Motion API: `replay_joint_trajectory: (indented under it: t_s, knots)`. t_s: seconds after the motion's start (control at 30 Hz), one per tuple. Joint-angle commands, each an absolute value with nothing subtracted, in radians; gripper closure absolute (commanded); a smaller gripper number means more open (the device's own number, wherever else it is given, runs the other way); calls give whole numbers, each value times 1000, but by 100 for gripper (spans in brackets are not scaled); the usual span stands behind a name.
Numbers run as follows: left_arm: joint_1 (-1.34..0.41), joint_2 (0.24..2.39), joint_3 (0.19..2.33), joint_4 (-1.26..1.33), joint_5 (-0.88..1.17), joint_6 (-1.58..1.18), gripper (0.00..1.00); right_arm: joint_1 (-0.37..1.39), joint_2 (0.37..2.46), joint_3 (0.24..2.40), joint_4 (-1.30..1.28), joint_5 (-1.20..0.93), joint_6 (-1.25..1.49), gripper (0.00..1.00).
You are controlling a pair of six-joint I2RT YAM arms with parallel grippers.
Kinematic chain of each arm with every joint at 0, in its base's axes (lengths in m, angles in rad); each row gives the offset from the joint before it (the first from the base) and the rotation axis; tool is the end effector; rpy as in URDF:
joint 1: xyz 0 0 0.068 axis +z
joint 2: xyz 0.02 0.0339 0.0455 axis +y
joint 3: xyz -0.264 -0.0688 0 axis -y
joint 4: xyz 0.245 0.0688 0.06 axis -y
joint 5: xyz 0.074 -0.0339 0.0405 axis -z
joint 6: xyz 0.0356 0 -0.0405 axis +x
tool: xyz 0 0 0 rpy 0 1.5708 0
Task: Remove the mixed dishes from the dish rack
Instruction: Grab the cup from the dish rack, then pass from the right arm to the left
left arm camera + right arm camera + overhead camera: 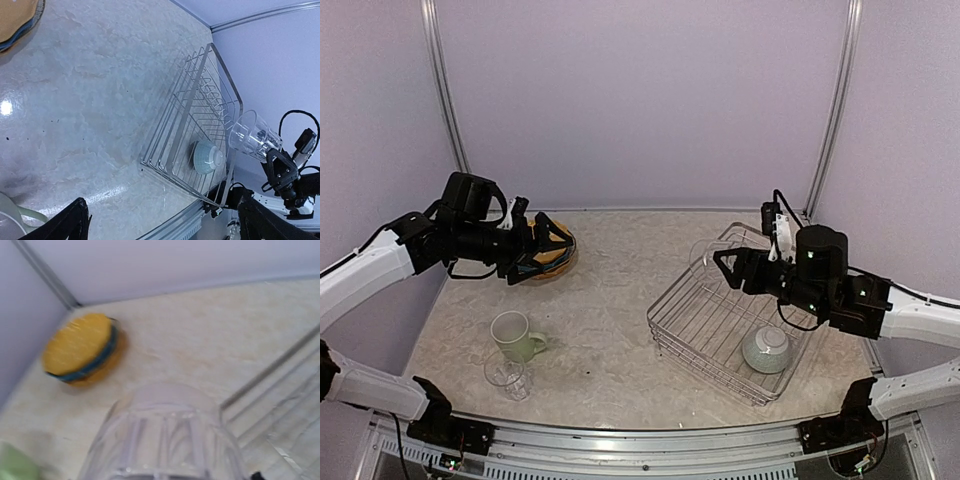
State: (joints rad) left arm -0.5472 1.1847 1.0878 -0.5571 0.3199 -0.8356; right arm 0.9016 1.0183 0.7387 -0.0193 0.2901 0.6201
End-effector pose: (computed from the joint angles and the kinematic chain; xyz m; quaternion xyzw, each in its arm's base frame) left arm 0.2126 -0.1426 0.3285 -0.0575 0.8863 -0.3886 0.2455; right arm 0.1549 0.1794 0.2964 -0.0267 0.8002 0.3210 0.5058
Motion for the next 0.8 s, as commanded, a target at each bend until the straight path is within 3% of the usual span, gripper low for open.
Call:
replay_joint_trajectory:
  t_s: [0.0, 0.17, 0.47, 0.77]
  knots:
    - [-539, 1186, 1018, -334, 615, -886, 1, 892, 945, 623, 399, 147, 681, 100]
    - [-554, 1250, 963, -59, 807, -1006, 1, 891, 1025, 640, 468, 23, 701, 100]
    - [-648, 1387, 984, 187, 892, -1092, 3, 891, 1212, 667, 744, -277, 774, 100]
    - [-694, 1465, 1016, 370, 955, -1163, 10, 895, 1326, 664, 883, -353, 839, 100]
